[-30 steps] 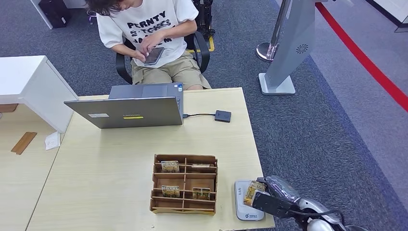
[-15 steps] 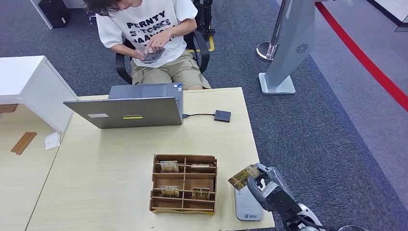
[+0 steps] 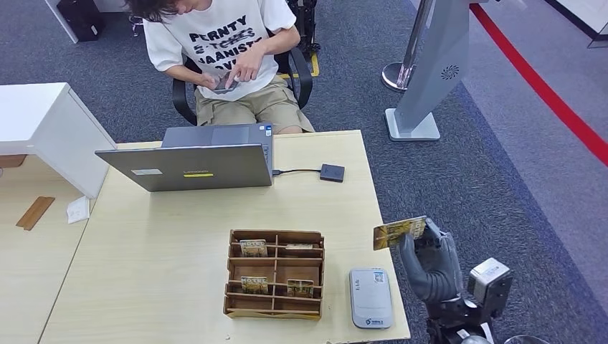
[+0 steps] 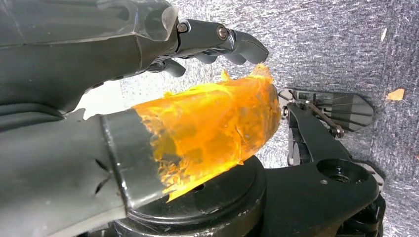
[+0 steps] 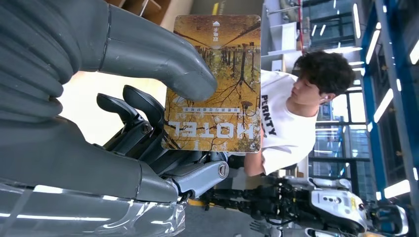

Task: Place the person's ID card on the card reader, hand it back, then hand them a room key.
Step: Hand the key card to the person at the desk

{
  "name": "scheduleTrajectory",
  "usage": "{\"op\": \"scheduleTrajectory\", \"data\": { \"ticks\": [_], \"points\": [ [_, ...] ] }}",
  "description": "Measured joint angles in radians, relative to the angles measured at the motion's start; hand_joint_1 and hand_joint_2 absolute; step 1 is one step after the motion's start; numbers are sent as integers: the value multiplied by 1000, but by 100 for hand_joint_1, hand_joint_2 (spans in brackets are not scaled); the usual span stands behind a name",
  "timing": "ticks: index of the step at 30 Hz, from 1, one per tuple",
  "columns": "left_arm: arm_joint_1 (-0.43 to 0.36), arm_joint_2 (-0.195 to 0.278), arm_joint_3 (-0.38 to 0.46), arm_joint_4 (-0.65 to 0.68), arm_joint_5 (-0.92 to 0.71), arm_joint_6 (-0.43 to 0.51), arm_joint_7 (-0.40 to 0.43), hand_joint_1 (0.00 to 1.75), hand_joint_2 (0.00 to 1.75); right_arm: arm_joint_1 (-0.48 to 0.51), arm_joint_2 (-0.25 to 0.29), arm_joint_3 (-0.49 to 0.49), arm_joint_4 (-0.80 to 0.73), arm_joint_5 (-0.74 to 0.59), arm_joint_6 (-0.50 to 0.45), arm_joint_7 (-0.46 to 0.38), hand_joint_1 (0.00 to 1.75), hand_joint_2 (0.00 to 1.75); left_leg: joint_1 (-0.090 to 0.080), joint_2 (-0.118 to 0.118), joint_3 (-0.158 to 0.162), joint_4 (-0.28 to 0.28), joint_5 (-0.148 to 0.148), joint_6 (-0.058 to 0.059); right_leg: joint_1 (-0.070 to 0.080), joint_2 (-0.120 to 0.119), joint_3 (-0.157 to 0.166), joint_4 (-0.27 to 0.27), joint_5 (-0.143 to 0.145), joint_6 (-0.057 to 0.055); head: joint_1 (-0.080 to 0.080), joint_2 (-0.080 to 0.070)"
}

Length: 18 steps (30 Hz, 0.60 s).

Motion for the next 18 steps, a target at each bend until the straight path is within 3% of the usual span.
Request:
{"op": "scheduleTrajectory", "data": {
  "ticks": [18],
  "points": [
    [-2,-1,-14,0,3,1,-6,0,0,10,47,-34,-33,-43,37,-12,175,175,0,0,0,0,0,0,0,0,0,0,0,0,0,0]
  ]
}}
